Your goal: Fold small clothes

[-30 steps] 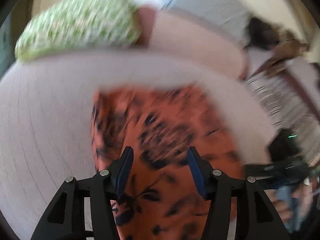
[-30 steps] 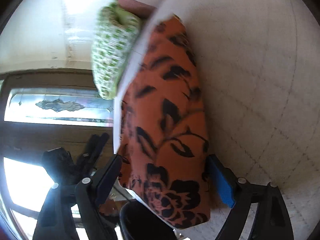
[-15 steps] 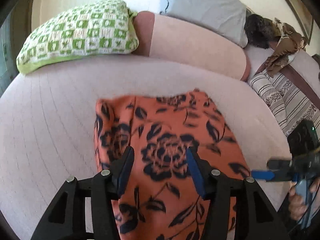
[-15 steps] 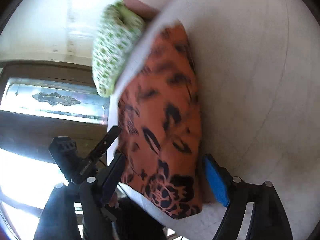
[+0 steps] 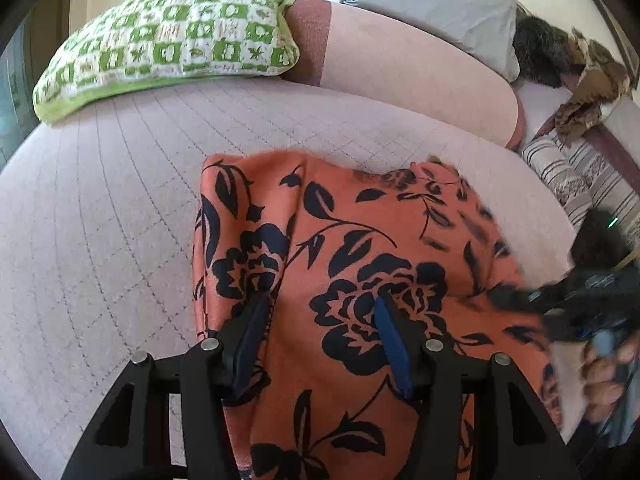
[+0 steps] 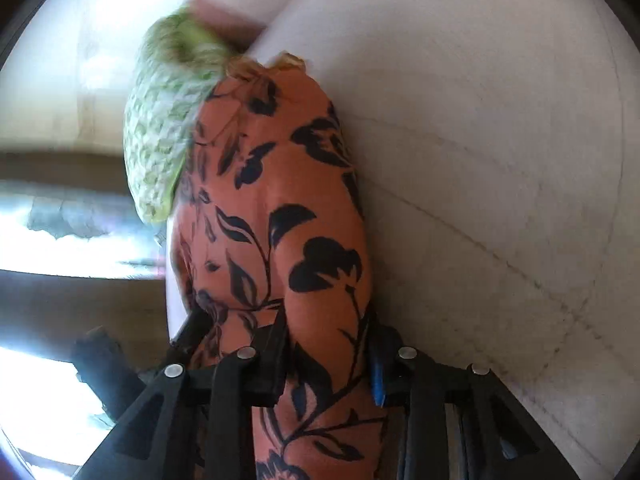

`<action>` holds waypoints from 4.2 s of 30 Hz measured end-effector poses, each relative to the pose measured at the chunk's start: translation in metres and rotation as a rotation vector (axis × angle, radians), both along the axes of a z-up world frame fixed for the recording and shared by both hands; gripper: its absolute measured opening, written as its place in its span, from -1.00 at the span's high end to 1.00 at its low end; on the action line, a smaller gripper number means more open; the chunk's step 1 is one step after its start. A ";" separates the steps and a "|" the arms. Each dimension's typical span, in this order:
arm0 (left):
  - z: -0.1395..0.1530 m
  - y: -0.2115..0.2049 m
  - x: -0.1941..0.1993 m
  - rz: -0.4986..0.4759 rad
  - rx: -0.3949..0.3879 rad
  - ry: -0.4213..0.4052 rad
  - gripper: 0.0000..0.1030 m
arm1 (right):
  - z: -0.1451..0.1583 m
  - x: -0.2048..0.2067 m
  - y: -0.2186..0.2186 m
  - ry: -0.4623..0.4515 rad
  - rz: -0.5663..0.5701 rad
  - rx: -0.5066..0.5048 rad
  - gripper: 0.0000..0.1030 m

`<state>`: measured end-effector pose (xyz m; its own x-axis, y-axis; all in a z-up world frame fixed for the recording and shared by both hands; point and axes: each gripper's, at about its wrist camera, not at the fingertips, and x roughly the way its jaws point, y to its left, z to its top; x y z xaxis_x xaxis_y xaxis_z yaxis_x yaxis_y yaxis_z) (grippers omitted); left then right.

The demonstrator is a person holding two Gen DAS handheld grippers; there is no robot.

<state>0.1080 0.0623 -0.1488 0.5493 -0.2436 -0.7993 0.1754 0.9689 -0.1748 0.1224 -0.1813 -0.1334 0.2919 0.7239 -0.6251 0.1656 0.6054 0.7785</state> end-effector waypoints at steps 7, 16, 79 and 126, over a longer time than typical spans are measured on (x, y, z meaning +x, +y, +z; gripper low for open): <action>0.000 0.003 0.002 0.010 -0.037 0.000 -0.10 | 0.033 0.019 -0.013 -0.078 -0.041 -0.008 -0.43; 0.001 -0.002 -0.002 0.002 -0.039 -0.004 -0.10 | -0.012 0.063 0.000 -0.040 -0.054 -0.084 0.42; 0.071 -0.032 -0.061 0.219 0.008 0.010 -0.43 | 0.093 -0.075 0.027 -0.374 0.151 -0.244 -0.60; 0.027 -0.039 -0.007 0.025 -0.071 0.031 -0.23 | 0.078 -0.001 -0.135 -0.331 -0.042 -0.563 -0.28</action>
<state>0.1006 0.0234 -0.1214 0.5310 -0.2865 -0.7974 0.1449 0.9579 -0.2477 0.1218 -0.3159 -0.0552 0.5554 0.2954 -0.7774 0.0040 0.9338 0.3578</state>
